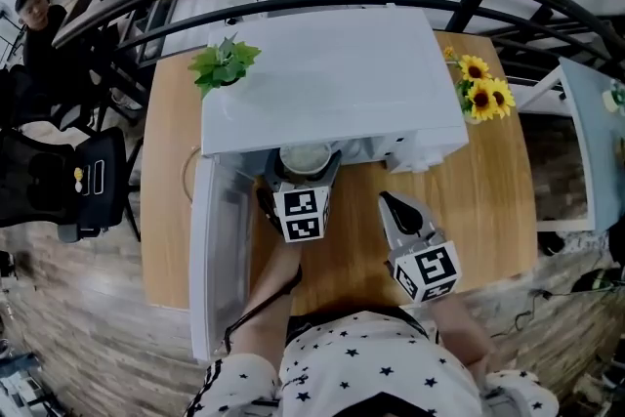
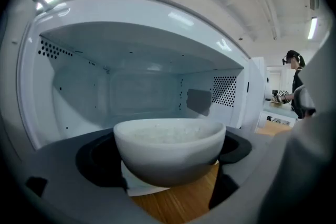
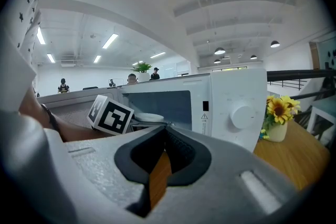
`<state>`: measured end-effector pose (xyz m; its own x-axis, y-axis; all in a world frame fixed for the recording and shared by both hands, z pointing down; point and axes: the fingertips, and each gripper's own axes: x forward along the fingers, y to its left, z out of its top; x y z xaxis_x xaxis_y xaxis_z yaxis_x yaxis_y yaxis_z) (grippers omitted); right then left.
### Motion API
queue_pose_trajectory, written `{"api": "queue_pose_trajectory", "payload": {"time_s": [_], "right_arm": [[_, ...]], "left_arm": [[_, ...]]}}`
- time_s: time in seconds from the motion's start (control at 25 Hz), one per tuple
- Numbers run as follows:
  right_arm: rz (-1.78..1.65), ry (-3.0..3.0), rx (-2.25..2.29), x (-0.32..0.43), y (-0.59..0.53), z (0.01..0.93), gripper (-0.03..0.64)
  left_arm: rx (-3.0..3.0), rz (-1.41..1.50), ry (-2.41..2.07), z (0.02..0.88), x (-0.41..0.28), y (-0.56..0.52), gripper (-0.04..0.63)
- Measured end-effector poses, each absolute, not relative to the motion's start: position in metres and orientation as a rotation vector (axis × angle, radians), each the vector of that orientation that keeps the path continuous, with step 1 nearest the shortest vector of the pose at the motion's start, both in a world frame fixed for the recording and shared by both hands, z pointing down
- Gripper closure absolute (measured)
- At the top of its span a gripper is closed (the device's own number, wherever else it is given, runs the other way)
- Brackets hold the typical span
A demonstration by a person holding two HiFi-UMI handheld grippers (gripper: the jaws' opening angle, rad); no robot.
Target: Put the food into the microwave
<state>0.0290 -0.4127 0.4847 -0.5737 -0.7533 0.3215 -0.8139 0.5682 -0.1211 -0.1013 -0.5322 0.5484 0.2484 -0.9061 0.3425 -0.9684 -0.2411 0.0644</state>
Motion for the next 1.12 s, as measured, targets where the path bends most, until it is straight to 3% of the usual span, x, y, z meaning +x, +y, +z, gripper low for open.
{"api": "queue_pose_trajectory", "payload": {"time_s": [1.12], "right_arm": [[0.406,-2.538,1.301,0.018,-0.416,0.498,0.611]], "left_arm": [[2.170,0.536,-1.770,0.587,-0.106,-0.563,0.071]]}}
